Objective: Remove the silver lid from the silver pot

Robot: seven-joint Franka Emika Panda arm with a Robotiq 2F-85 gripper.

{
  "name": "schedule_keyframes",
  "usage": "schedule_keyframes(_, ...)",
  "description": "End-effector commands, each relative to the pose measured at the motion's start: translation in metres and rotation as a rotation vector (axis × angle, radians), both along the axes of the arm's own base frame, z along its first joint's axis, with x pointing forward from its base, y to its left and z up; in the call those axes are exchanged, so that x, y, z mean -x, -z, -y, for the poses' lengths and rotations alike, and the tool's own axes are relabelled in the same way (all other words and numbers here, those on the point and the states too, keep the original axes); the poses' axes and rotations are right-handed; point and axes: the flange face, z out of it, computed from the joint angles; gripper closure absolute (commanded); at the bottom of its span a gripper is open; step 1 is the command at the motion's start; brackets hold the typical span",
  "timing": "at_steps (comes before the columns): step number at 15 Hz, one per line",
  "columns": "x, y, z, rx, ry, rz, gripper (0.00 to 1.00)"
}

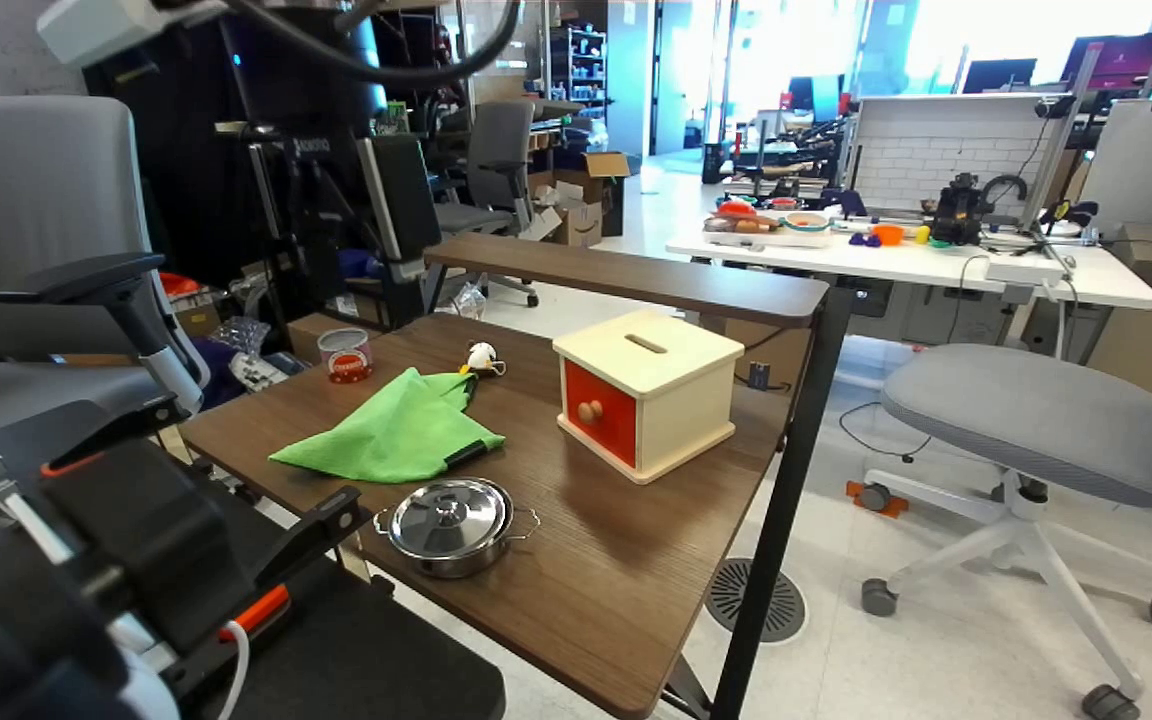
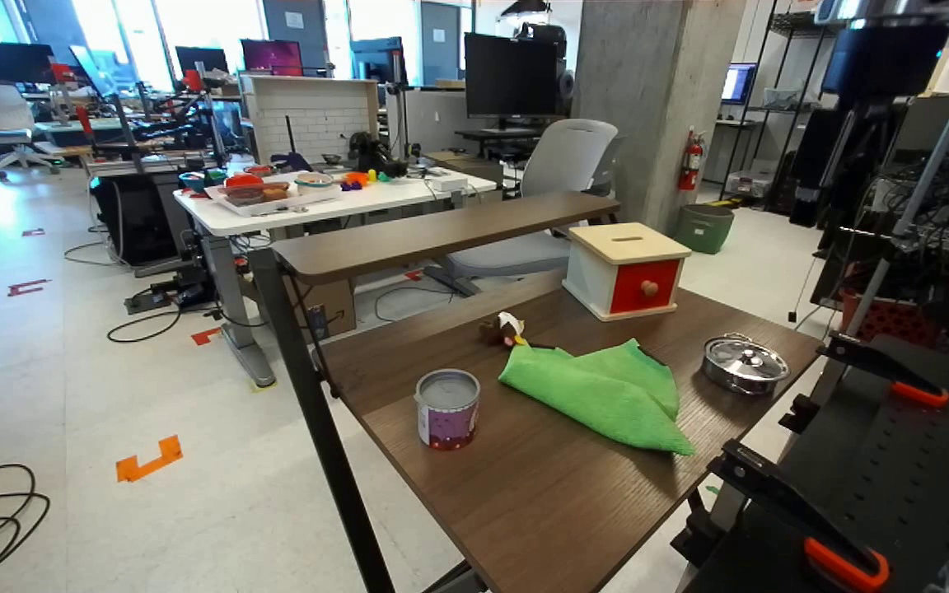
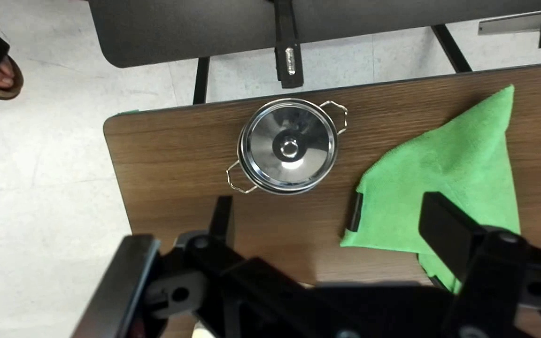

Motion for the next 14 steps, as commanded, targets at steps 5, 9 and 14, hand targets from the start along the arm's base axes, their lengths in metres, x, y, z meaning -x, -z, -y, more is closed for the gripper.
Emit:
schedule_keyframes(5,-0.008,0.006,0.004,0.003,0.006,-0.008,0.0)
schedule_keyframes(9,-0.007,0.035,0.006,-0.013,0.0,-0.035,0.0)
schedule_keyframes(14,-0.008,0.077,0.011,0.001,0.013,-0.06,0.0)
